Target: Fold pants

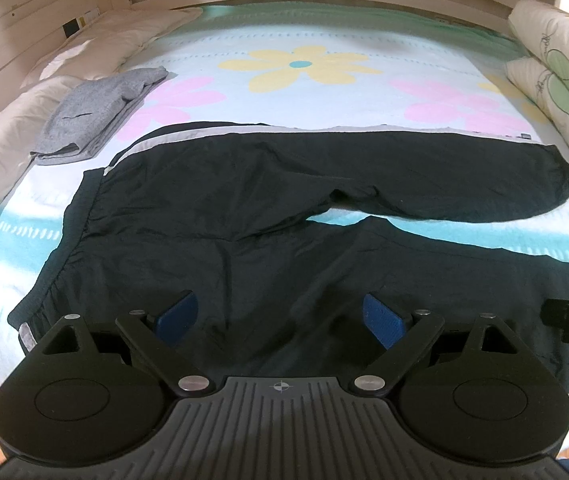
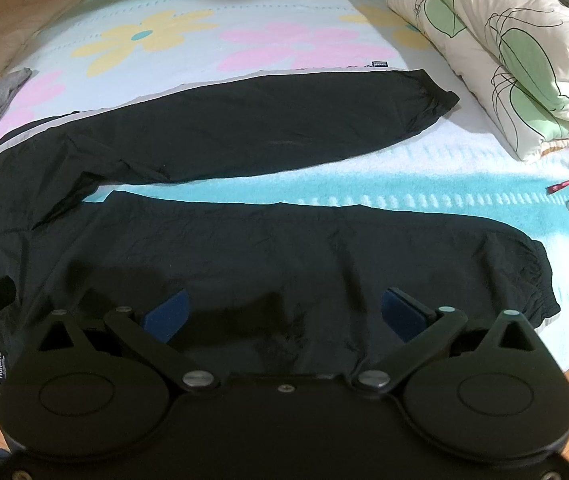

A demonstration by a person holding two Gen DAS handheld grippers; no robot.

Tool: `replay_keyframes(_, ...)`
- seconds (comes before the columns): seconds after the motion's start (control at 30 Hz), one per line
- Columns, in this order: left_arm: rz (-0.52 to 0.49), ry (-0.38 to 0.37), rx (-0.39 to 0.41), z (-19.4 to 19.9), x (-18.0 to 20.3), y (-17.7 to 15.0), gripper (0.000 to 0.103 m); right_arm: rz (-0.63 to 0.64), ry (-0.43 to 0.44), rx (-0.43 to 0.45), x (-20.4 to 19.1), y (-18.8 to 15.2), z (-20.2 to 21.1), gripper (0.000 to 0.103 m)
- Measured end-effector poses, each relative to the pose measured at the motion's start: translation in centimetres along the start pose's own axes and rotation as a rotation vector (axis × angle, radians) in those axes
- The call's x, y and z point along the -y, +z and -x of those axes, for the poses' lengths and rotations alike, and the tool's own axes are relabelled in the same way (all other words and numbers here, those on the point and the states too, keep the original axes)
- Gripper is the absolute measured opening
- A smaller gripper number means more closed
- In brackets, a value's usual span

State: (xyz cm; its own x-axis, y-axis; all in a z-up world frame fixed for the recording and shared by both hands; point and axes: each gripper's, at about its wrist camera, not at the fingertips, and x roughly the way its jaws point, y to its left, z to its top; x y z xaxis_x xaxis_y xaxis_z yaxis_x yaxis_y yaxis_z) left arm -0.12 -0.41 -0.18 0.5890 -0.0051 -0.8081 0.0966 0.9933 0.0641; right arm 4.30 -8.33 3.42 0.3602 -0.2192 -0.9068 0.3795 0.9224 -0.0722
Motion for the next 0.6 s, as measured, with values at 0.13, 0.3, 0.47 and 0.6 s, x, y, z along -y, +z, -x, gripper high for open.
replay_keyframes(0.13, 0.001, -0.001, -0.001, 0.00, -0.01, 0.02, 0.090, 0.005, -0.004, -0.002, -0.23, -0.22, -0.12, 0.102)
replay_keyframes(0.3, 0.000, 0.002, 0.000, -0.30, -0.09, -0.23, 0.090, 0.013, -0.008, -0.009, -0.49, -0.24, -0.25, 0.102)
replay_keyframes(0.47, 0.001, 0.004, -0.002, -0.39, 0.20, -0.32, 0.090, 0.012, -0.006, -0.011, -0.32, -0.08, -0.19, 0.102)
replay_keyframes(0.6, 0.013, -0.018, 0.005, -0.52, -0.10, -0.34, 0.090, 0.009, -0.005, -0.014, -0.25, 0.02, -0.19, 0.102)
